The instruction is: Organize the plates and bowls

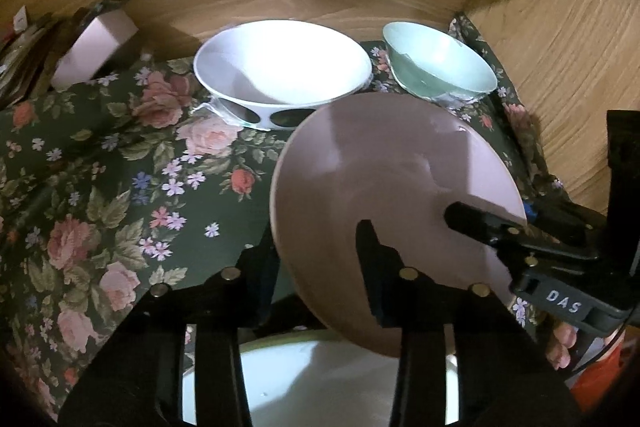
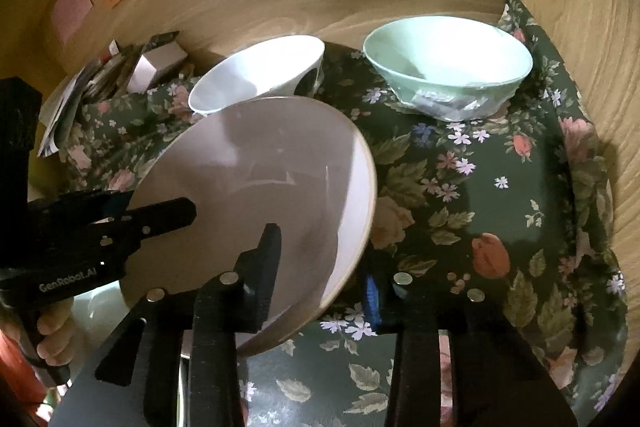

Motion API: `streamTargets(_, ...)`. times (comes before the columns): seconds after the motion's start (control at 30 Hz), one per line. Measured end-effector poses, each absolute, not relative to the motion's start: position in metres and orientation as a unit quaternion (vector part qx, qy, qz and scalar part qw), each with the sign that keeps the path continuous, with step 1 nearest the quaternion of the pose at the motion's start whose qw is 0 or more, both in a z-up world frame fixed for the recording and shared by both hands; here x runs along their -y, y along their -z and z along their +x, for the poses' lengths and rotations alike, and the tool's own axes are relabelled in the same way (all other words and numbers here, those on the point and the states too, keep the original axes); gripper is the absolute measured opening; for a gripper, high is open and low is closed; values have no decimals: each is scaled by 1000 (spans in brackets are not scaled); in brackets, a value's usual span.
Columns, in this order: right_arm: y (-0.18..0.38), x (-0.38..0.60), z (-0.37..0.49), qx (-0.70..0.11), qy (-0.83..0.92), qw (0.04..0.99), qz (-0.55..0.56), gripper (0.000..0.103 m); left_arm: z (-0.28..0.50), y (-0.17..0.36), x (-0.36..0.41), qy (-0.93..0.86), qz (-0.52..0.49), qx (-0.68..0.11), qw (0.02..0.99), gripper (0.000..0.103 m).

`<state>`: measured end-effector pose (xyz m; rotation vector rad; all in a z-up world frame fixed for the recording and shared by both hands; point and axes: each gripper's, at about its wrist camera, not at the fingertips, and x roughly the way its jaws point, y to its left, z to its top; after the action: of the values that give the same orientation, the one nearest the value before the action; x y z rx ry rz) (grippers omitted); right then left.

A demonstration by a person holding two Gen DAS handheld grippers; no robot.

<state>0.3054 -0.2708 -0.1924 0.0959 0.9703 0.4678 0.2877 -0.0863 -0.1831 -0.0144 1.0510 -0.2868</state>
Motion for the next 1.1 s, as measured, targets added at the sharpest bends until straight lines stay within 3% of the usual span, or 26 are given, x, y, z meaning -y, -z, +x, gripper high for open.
streamTargets(0.5, 184, 271, 299, -458, -209, 863, 41, 27, 287, 181, 90, 129, -6, -496, 859, 31)
streamTargets(1.1, 139, 252, 268, -413, -219, 883, 24, 27, 251, 137, 66, 134, -25, -444, 886, 31)
